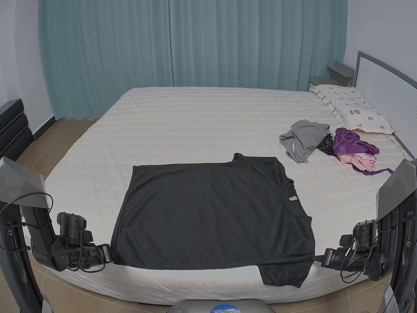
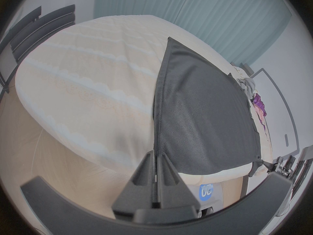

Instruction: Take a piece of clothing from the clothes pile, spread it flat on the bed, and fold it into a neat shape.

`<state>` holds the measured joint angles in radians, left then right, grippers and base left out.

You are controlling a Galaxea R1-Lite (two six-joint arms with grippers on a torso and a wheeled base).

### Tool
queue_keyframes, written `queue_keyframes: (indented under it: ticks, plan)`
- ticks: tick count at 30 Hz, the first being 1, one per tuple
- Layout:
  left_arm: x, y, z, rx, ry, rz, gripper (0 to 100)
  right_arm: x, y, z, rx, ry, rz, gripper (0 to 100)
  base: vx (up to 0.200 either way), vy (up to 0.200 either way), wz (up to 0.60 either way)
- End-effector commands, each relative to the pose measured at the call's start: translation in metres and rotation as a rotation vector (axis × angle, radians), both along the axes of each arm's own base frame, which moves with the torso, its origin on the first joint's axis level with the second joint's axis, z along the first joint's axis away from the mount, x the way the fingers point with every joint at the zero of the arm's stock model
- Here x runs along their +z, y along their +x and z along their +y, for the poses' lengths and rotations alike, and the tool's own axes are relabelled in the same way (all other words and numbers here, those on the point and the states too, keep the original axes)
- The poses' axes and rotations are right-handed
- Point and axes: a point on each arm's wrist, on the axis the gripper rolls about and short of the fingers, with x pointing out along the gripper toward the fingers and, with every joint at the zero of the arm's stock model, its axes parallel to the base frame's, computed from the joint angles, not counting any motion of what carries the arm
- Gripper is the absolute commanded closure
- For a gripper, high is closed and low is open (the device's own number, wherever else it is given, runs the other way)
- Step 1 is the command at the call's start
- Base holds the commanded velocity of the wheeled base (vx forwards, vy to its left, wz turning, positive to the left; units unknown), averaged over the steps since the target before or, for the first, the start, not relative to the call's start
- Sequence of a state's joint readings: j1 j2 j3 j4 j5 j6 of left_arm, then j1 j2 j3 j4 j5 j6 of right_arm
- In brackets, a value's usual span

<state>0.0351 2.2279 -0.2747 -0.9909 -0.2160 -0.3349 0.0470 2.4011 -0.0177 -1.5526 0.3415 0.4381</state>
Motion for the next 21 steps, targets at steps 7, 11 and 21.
queue_keyframes:
  ticks: [7, 11, 21]
  plan:
    - [0.007, -0.009, 0.008, 0.000, 0.025, -0.012, 100, 0.005, -0.002, 0.000, -0.002, 0.004, -0.016, 100, 0.000, 0.000, 0.00]
    - [0.009, -0.009, 0.012, 0.029, 0.009, -0.019, 100, 0.017, 0.000, -0.001, -0.011, 0.018, -0.067, 100, 0.000, 0.000, 0.00]
    - [0.027, 0.001, 0.015, 0.169, -0.087, -0.084, 100, 0.033, 0.014, -0.004, -0.036, 0.073, -0.165, 100, 0.000, 0.000, 0.00]
